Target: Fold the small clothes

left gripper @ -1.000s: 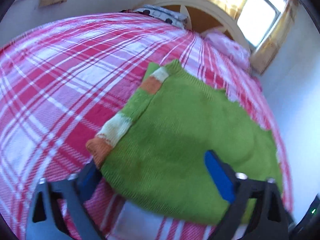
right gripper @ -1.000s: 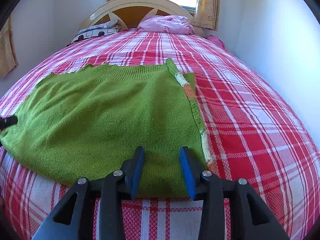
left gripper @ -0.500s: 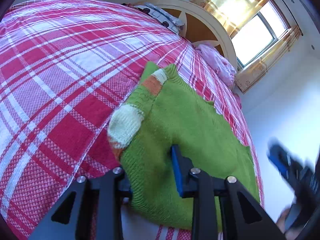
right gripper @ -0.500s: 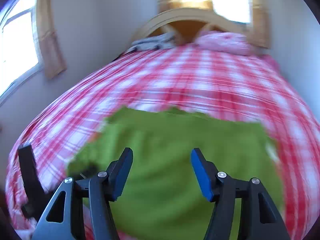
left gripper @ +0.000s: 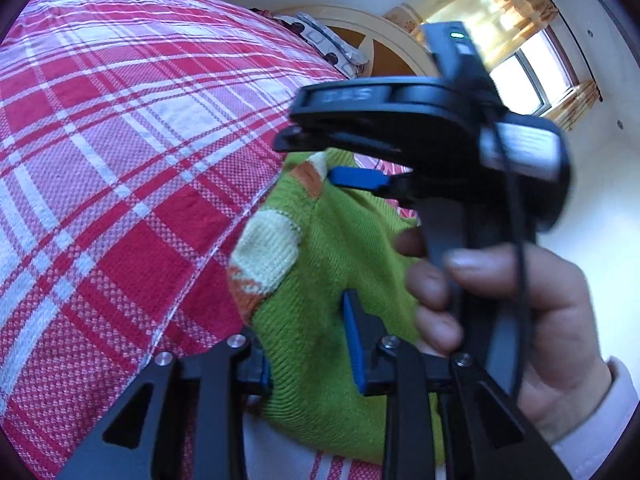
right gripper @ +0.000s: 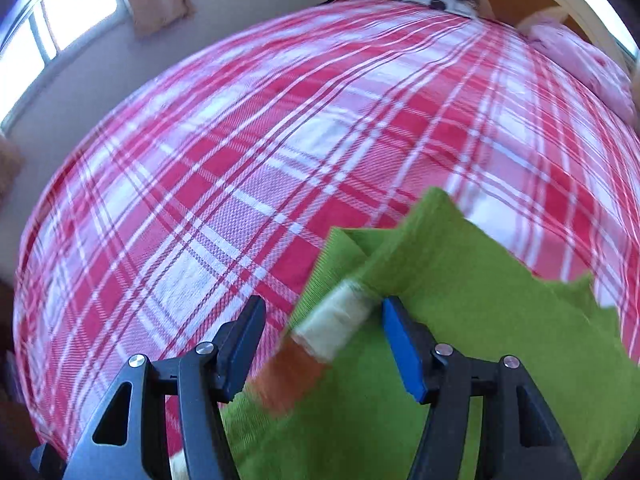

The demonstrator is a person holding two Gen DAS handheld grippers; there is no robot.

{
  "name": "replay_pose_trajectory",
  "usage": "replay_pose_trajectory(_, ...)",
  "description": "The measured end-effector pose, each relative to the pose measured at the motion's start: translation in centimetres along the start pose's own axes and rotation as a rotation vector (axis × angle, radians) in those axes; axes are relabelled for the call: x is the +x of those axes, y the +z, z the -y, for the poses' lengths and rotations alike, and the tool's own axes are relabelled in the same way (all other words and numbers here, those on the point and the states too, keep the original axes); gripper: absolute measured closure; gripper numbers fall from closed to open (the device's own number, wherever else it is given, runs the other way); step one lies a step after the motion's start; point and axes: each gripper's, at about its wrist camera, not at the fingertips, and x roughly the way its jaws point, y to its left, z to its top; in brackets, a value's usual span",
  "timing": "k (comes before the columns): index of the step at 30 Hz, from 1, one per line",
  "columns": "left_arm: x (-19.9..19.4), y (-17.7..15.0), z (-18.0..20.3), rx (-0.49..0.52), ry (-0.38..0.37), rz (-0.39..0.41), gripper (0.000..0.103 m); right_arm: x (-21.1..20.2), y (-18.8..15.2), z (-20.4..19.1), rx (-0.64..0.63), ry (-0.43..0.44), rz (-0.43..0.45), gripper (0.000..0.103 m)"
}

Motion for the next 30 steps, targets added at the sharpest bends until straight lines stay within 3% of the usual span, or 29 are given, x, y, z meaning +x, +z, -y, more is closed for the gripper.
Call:
replay_pose_trajectory(6,-0.2,0.0,-0.1,-0.015,-0.007,0.007,0.073,1.4,0.0,-2.2,-0.167,-0.124,-0.004,0.04)
replay_pose_trajectory(9,-0.2,0.0,-0.1,-0.015,-0.007,0.008,0.073,1.3,-0.1,-2.0,-0.175,-0.132,-0.007,0.043)
replay_pose_trajectory(10,-0.2,0.0,-0.2,-0.016,-0.012,0.008,0.074,1.2,-0.2,-1.8,-0.173,-0.134,-0.006,0.046)
replay_pose_trajectory(12,-0.2,0.1,-0.2,-0.019,-0.045,0.004,0.079,0.9,-0.2,-1.3,-0.167,-0.15,-0.005,0.07)
replay_pose_trajectory(15,-0.5,-0.1,0.1,-0.002,-0.059,-0.002,0.085,0.2,-0.2,0.4,-0.084,-0.102,0.003,0.088)
replay_pose_trajectory(25,-2.4,-0.8,4.7,0.241,0.011,0.082,0.086,-6.3,-2.5,6.6,0.211,0.134,0.173,0.092)
replay_pose_trajectory(30,-2.6,-1.0,7.0,0.307,0.032,0.071,0.086,-8.5,-3.6,8.2,0.224,0.101,0.204,0.092)
